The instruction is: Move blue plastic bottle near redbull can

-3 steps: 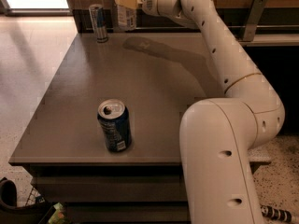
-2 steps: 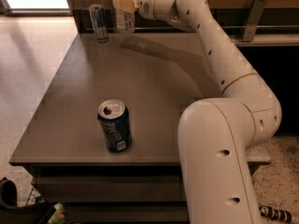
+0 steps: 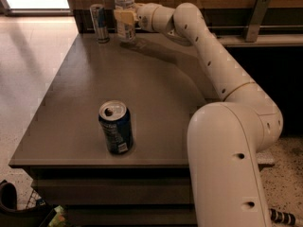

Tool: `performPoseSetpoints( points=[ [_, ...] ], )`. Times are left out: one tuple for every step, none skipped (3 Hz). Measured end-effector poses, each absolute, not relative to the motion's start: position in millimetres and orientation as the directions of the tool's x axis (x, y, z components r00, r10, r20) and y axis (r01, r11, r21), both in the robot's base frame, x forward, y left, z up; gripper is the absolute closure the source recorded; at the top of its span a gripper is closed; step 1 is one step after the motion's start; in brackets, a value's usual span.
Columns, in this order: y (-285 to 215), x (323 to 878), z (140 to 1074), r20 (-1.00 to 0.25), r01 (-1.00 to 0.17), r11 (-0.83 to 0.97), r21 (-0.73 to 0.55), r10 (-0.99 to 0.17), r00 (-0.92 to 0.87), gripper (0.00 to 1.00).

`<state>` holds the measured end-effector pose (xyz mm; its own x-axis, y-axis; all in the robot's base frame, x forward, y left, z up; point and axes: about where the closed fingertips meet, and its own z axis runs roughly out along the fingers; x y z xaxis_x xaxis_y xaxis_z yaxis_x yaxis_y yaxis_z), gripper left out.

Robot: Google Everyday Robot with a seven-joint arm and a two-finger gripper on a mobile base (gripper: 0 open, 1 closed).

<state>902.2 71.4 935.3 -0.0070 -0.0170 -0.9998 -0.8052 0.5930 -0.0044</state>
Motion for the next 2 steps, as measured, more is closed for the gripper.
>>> performPoseSetpoints(
  points=[
    [71.5,899.2,927.8,-0.999,-0.802,0.597,-0.039,-0.033,0.024,1.00],
    [77.3,896.1,918.5,-0.998,-0.804,0.592,-0.055,-0.042,0.038,1.00]
  ],
)
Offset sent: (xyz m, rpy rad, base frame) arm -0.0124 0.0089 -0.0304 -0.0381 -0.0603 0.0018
